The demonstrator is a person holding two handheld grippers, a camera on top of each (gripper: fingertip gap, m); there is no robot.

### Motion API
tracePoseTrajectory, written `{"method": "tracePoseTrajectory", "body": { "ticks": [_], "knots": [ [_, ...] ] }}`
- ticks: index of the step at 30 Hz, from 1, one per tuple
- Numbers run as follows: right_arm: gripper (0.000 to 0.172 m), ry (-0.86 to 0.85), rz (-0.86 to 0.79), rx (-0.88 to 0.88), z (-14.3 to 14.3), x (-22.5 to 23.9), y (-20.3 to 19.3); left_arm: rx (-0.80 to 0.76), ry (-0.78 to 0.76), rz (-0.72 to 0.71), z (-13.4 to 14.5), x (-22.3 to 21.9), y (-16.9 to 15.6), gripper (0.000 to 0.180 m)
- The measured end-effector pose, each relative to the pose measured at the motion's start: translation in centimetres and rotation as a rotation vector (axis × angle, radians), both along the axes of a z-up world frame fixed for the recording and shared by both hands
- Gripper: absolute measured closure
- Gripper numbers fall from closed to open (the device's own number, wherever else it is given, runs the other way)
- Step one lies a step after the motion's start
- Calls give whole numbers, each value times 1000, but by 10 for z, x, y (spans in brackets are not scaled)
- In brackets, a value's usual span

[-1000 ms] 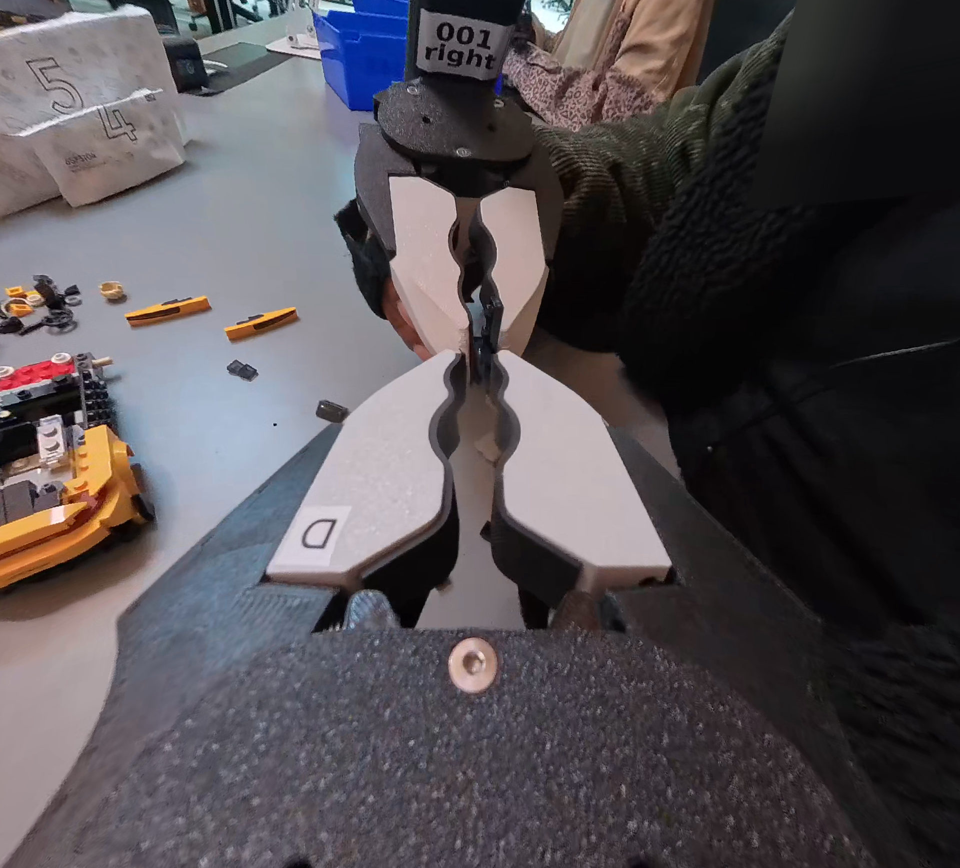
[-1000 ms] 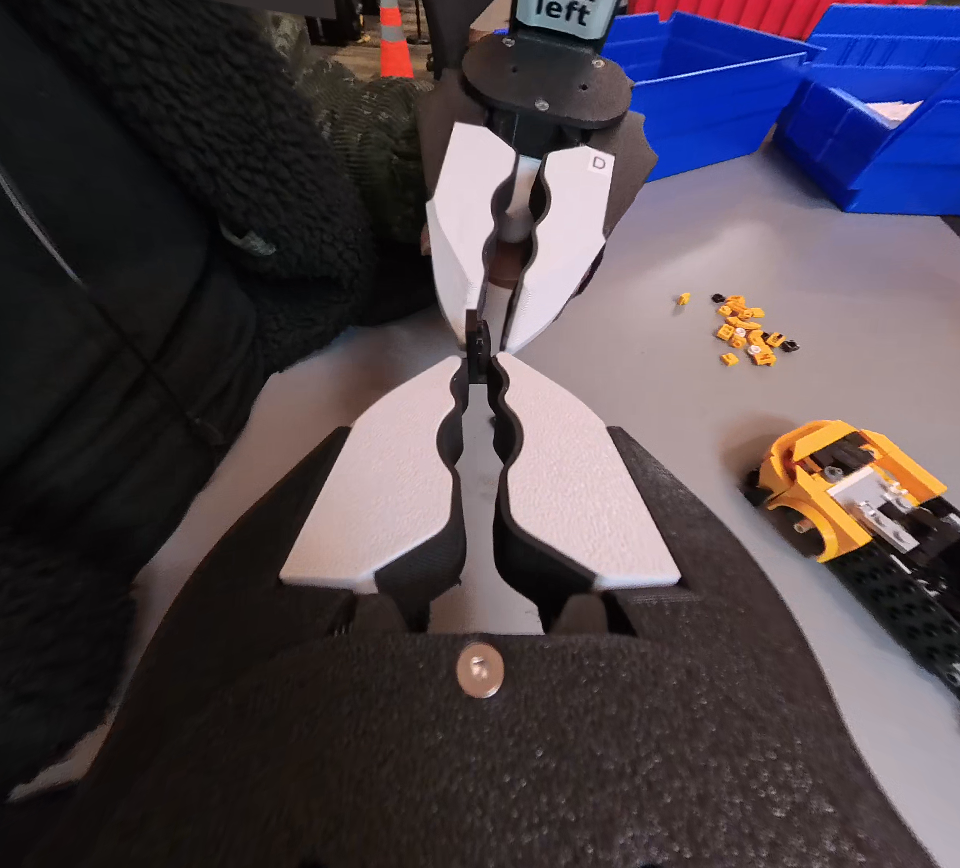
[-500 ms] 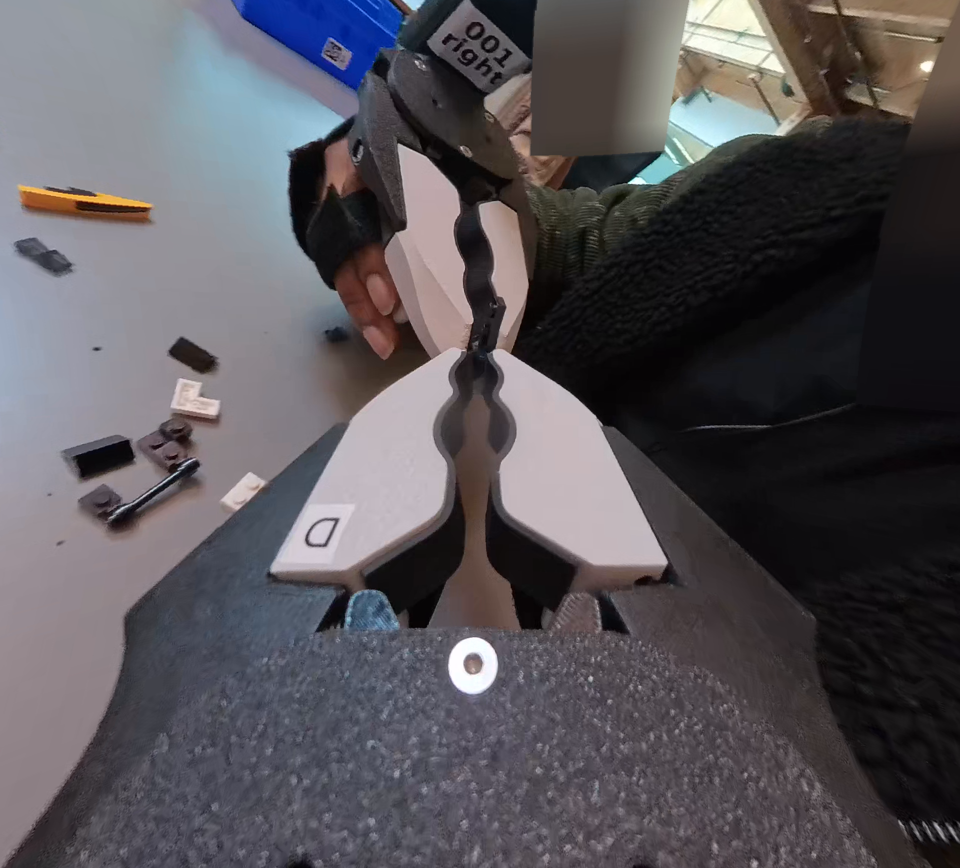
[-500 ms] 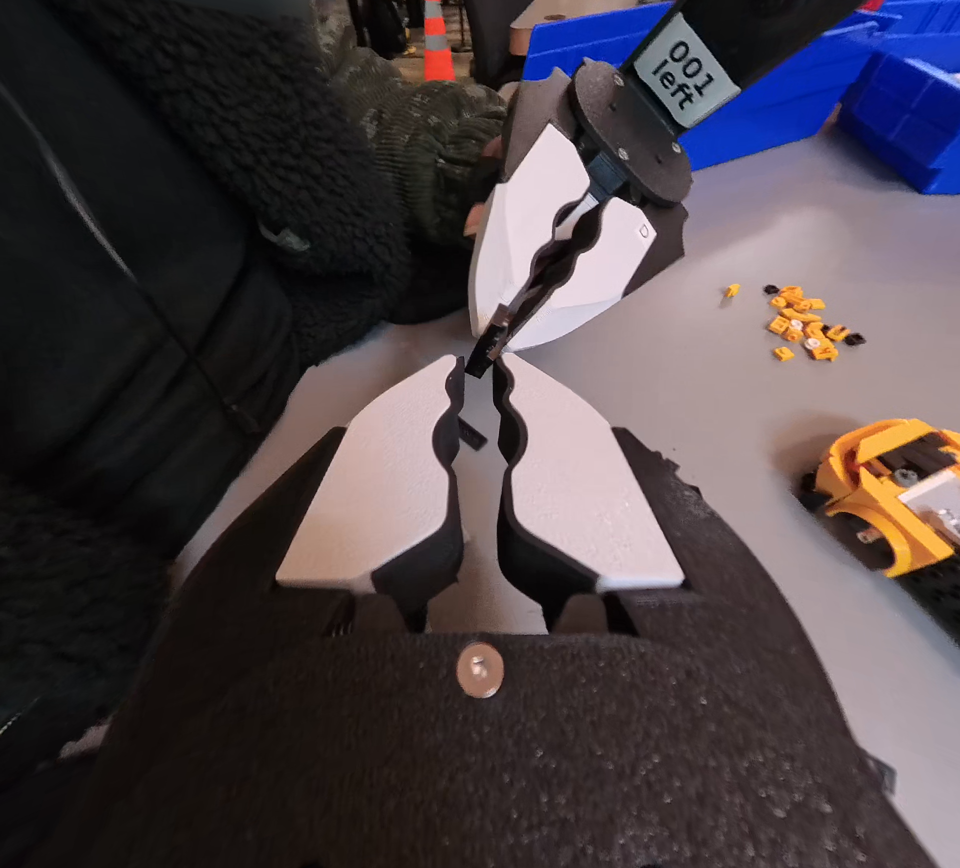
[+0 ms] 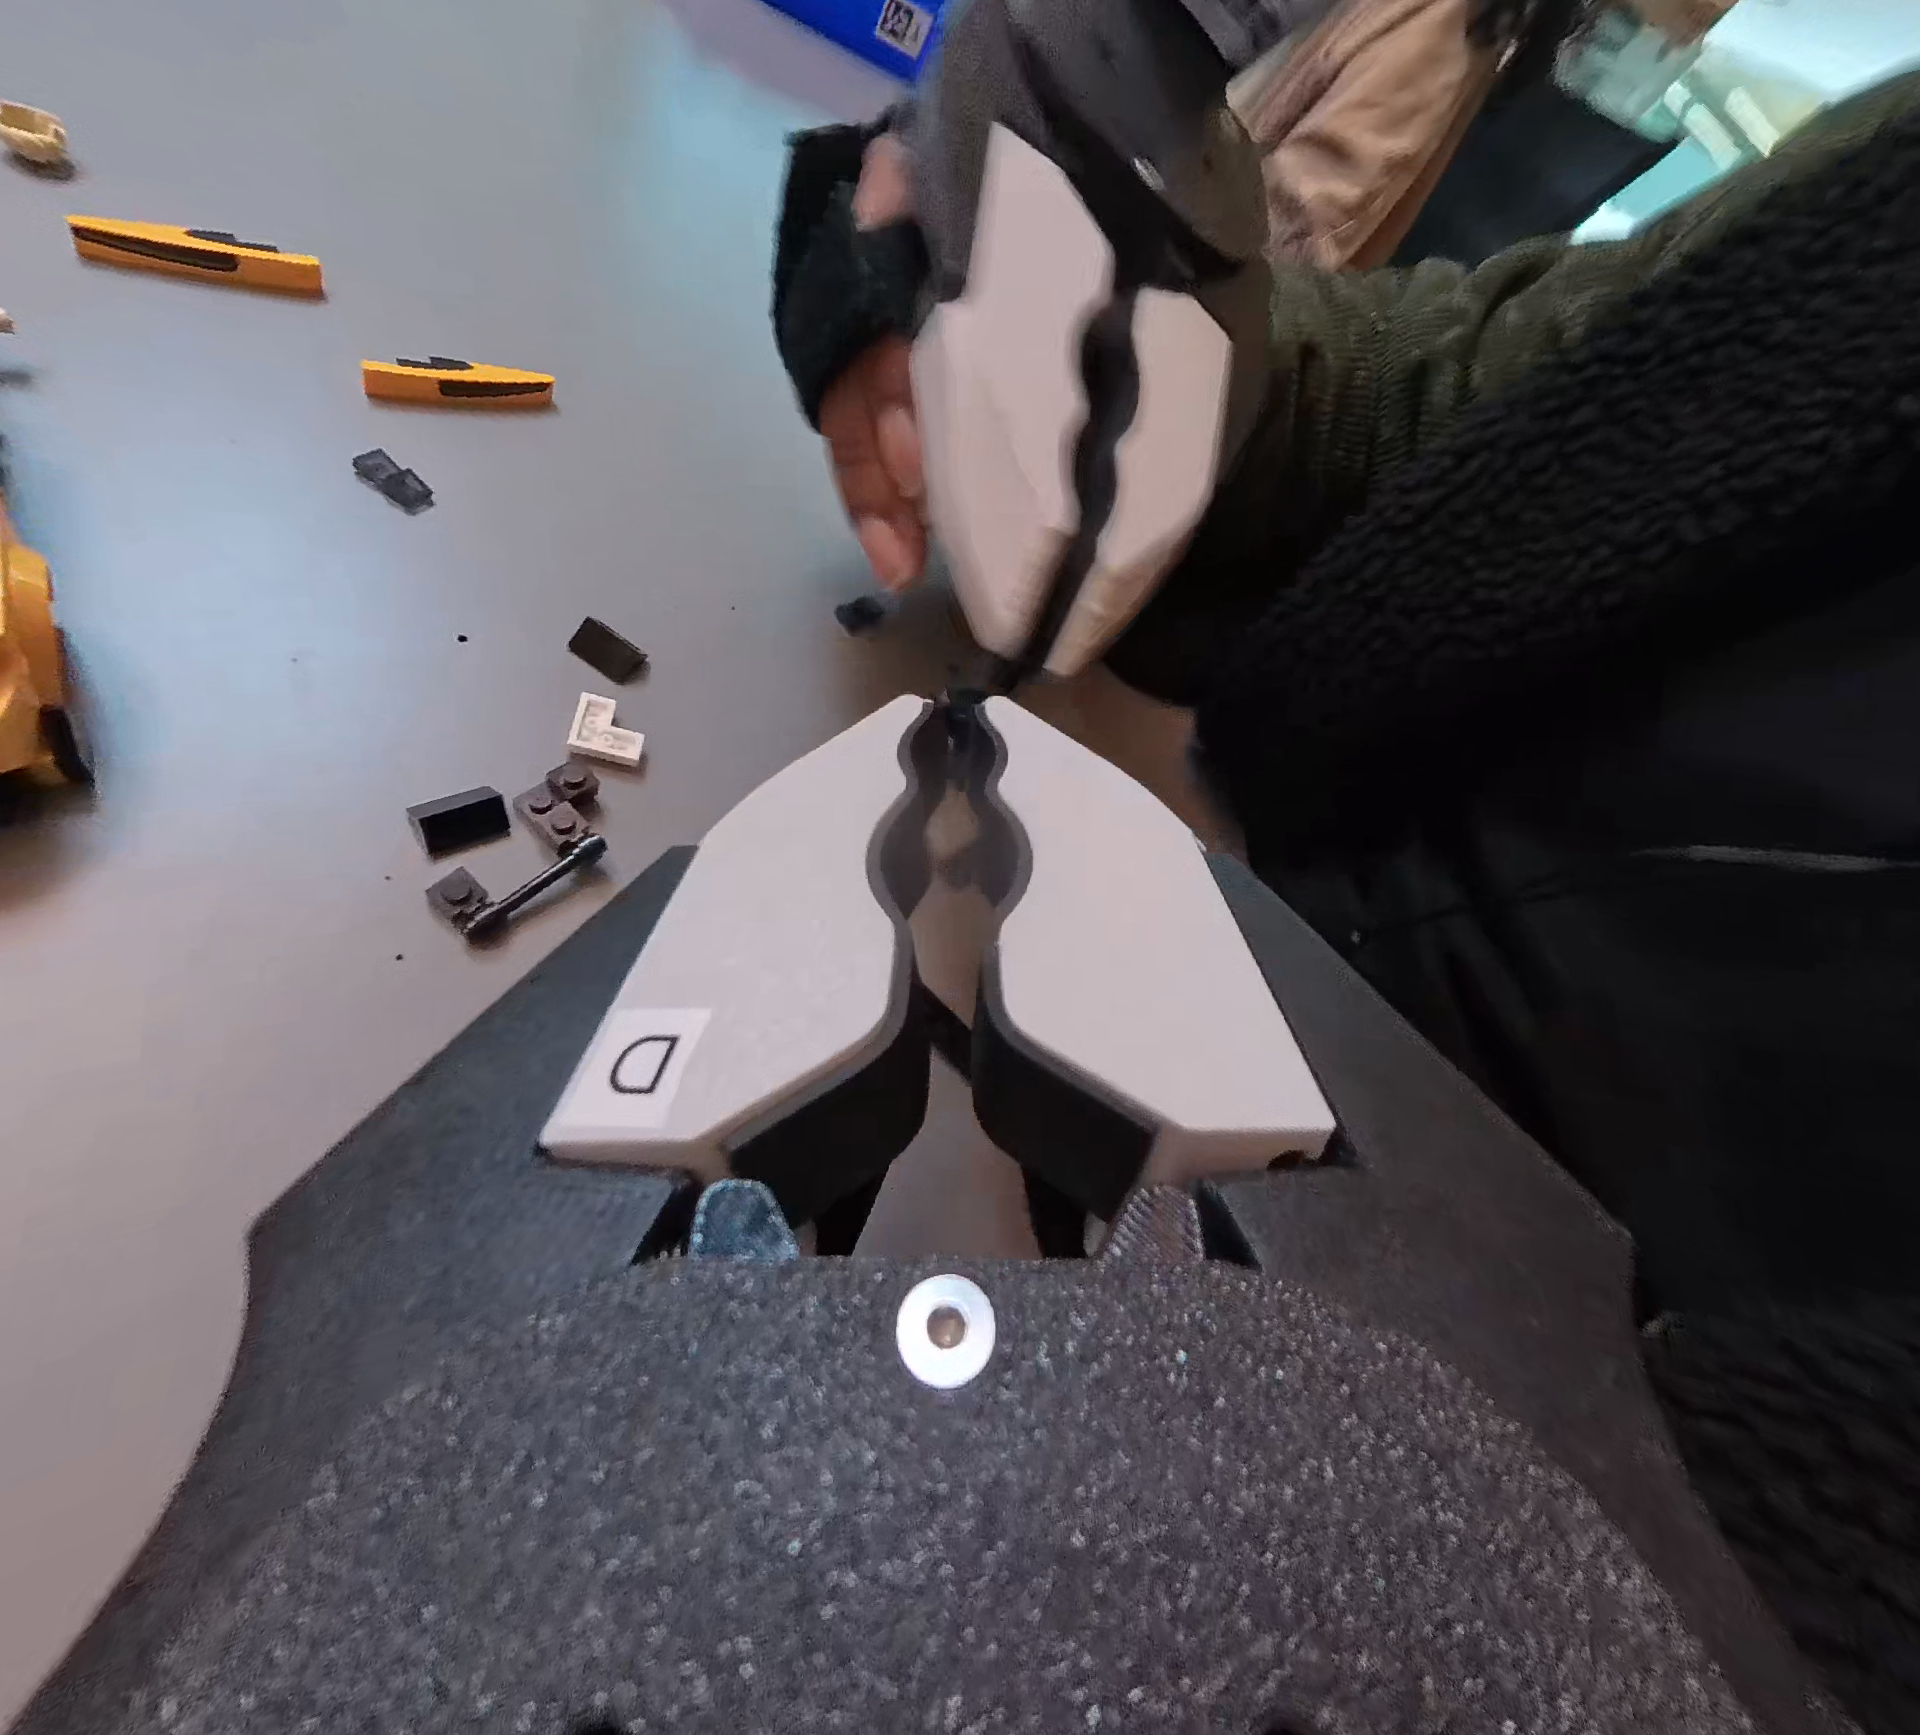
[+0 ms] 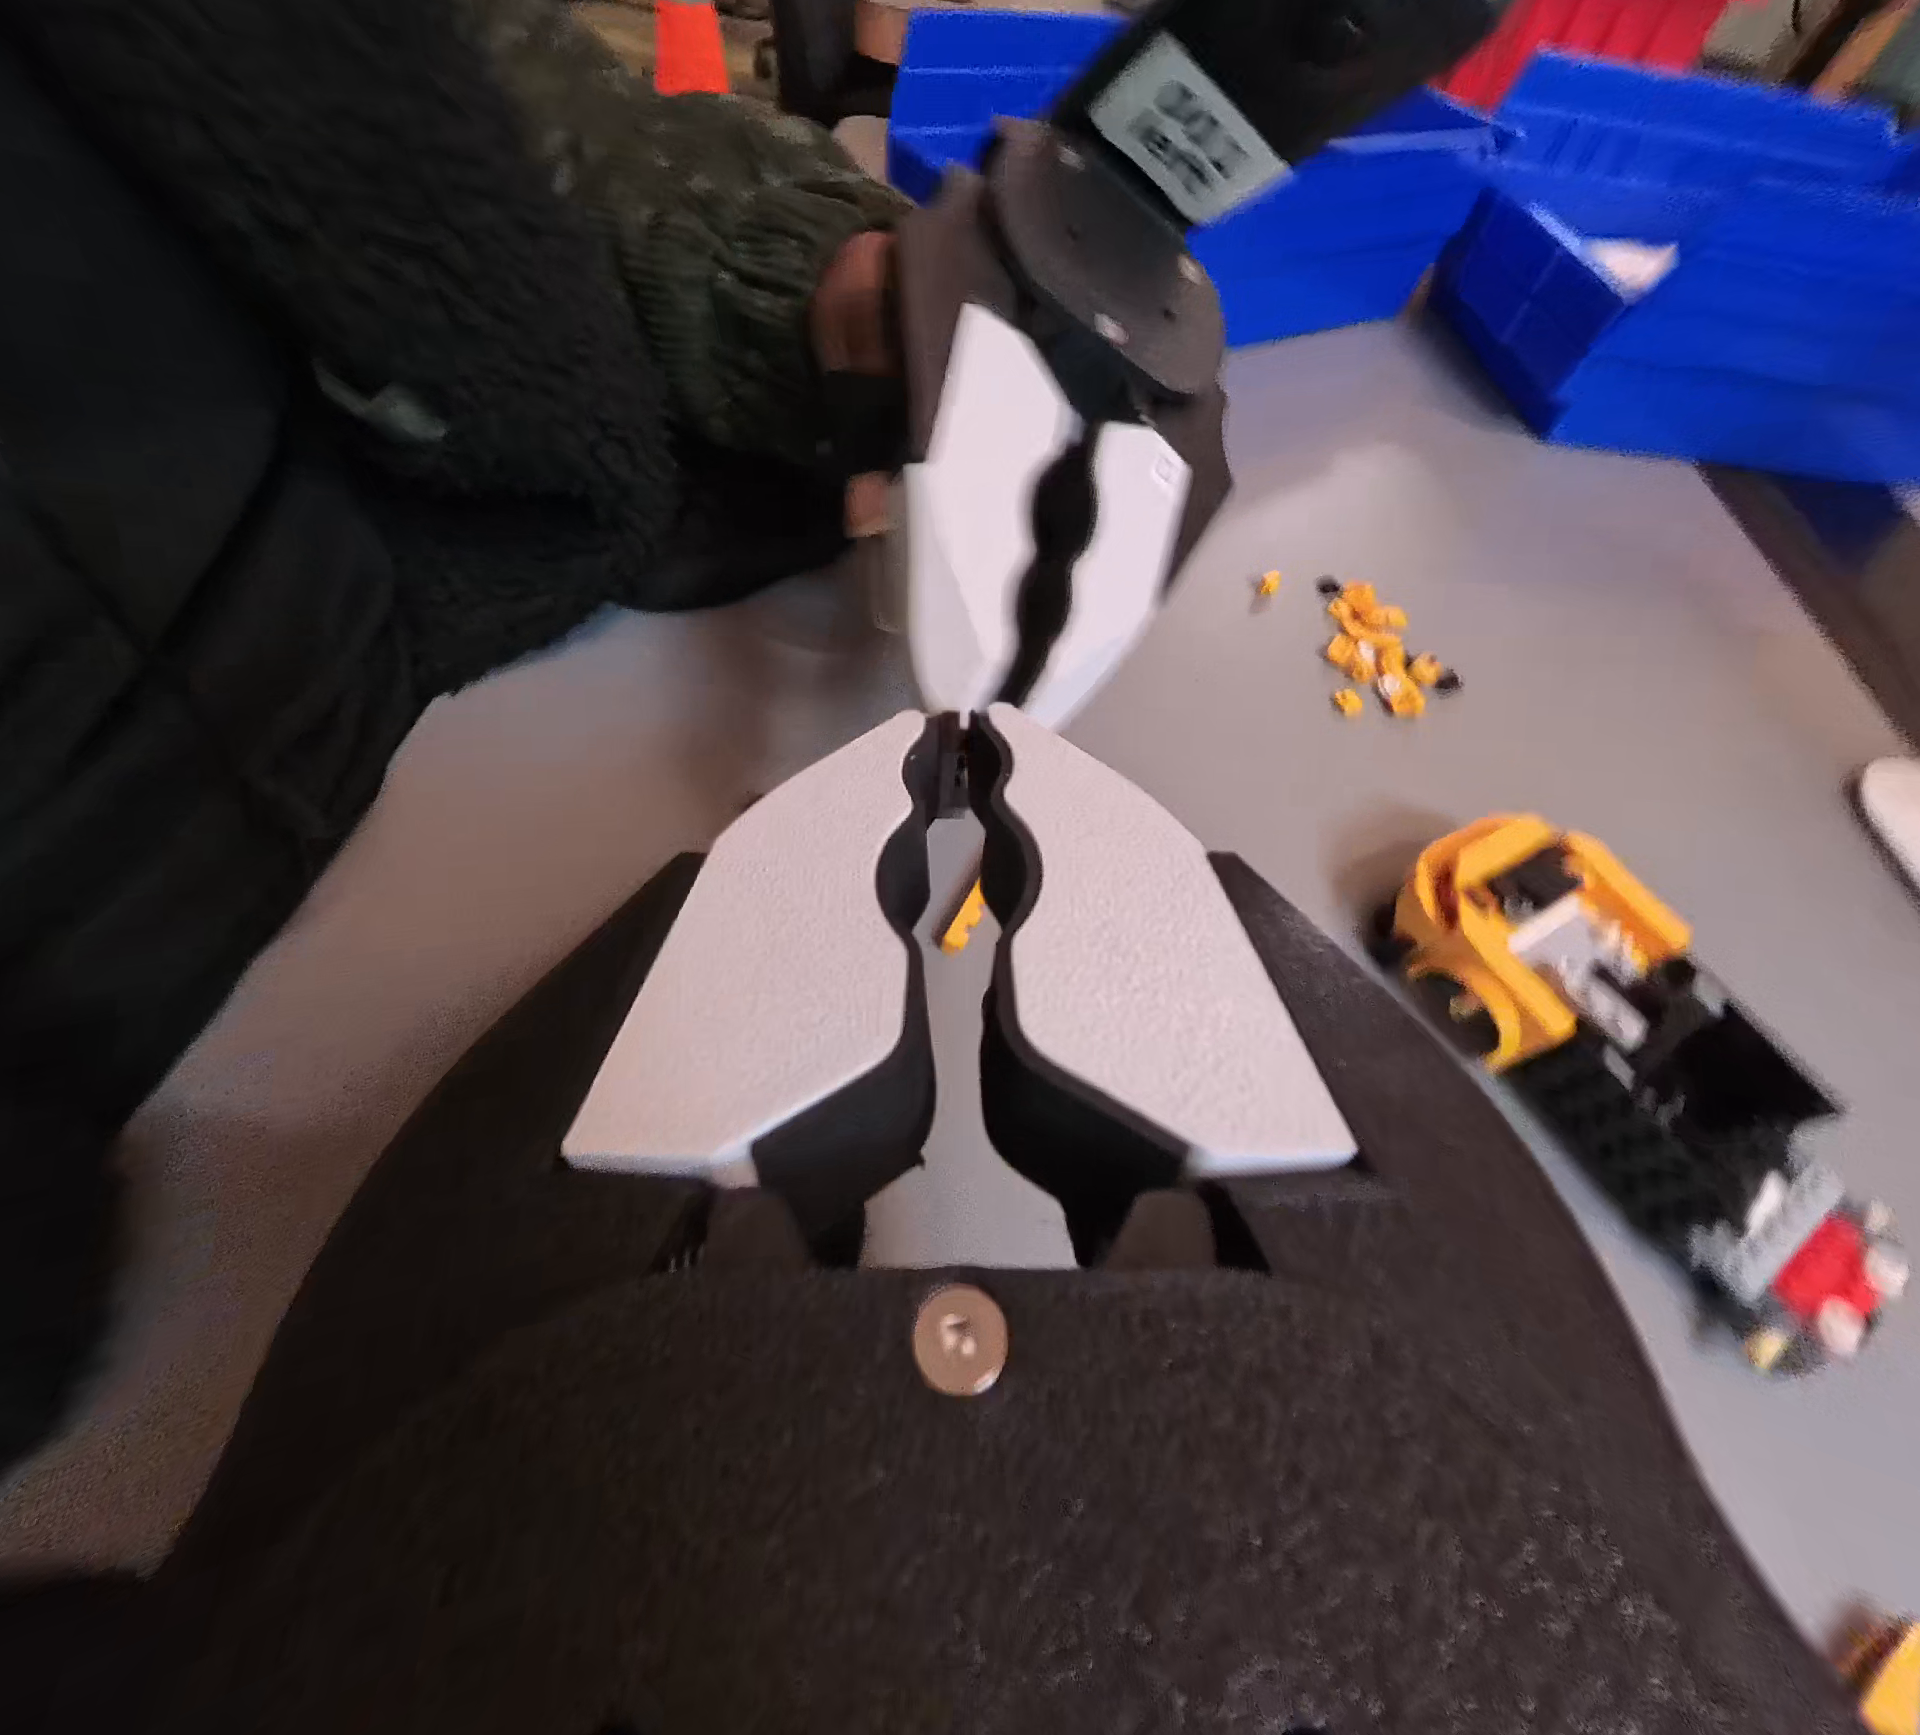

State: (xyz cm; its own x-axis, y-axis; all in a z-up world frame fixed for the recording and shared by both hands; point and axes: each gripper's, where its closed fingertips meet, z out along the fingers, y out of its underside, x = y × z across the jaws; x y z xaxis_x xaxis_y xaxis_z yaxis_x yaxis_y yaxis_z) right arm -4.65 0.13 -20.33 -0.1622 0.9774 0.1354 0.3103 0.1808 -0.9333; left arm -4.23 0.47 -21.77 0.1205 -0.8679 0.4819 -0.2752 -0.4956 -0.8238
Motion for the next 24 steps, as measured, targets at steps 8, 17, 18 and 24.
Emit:
{"method": "tracePoseTrajectory", "body": {
  "ticks": [8,17,18,24],
  "knots": [
    [167,17,48,217,5,-2,-17,-8,52,69,-17,-7,16,173],
    [167,61,-14,85,11,3,1,314,-1,-13,8,-8,2,160],
    [167,61,-14,84,11,3,0,343,18,-22,6,-6,0,160],
    [167,64,-1,93,14,1,-5,417,51,-23,3,-3,-2,162]
  ]
}}
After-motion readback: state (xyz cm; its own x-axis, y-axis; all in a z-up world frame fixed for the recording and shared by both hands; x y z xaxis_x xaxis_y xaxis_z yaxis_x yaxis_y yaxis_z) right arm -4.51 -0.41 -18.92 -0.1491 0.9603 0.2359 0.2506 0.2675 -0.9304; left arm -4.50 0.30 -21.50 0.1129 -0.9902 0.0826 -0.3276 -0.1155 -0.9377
